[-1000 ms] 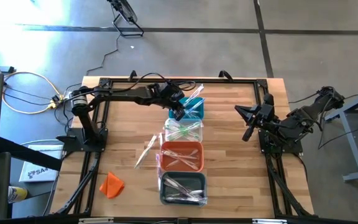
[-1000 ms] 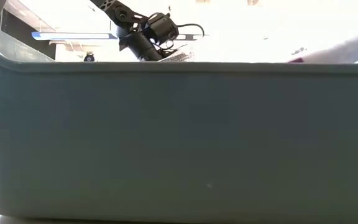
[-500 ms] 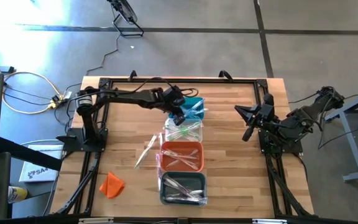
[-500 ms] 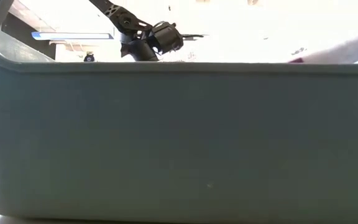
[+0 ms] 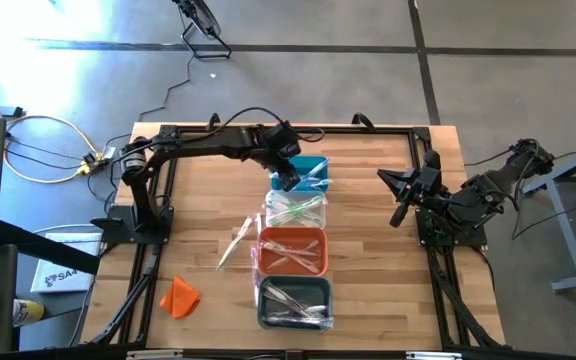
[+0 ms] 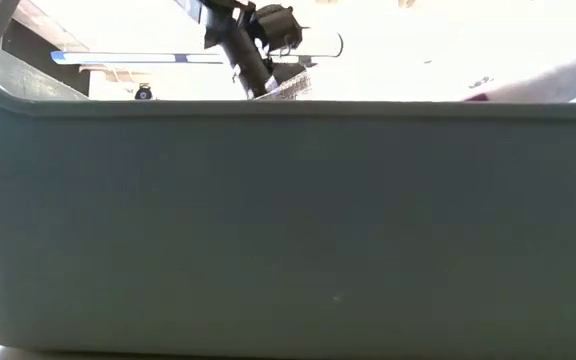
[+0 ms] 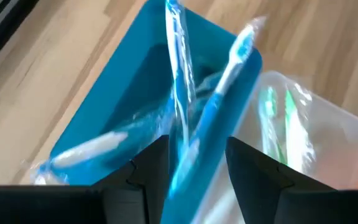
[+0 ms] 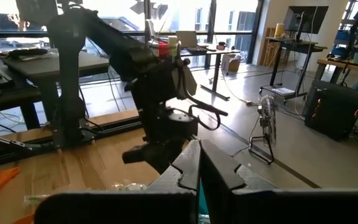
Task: Pick & Place Toothbrushes
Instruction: Put the green toothbrush into the transparent bin
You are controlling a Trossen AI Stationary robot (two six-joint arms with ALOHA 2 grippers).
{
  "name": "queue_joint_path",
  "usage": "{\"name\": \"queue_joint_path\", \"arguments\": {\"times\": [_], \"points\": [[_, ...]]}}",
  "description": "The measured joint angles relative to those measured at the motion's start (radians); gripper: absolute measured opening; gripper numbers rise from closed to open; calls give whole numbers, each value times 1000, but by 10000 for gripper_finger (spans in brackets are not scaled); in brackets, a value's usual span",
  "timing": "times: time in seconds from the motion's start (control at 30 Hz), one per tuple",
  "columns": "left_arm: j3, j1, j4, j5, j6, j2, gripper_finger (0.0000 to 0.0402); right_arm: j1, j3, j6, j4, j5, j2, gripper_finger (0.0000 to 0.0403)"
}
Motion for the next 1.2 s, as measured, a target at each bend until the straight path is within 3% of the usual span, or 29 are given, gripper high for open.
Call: {"name": "queue_joint_path", "arguments": {"times": [0.27,0.53,0.73,0.9,1.2], "points": [[79,-73,-247,-17,-3,-19,142,0,0,-8,-8,0,0,2],[80,-176,-358,-36,-104,-93,61,0,0,-10,-35,0,0,2],[80,-263,-387,-117,-211,-165,5,0,0,-10,-39,-1,0,2],[80,-345,-422,-212,-323,-203,7,0,0,-10,-45,-1,0,2],[79,-478,-485,-241,-521,-219,1,0,0,-10,-52,-2,0,2]]}}
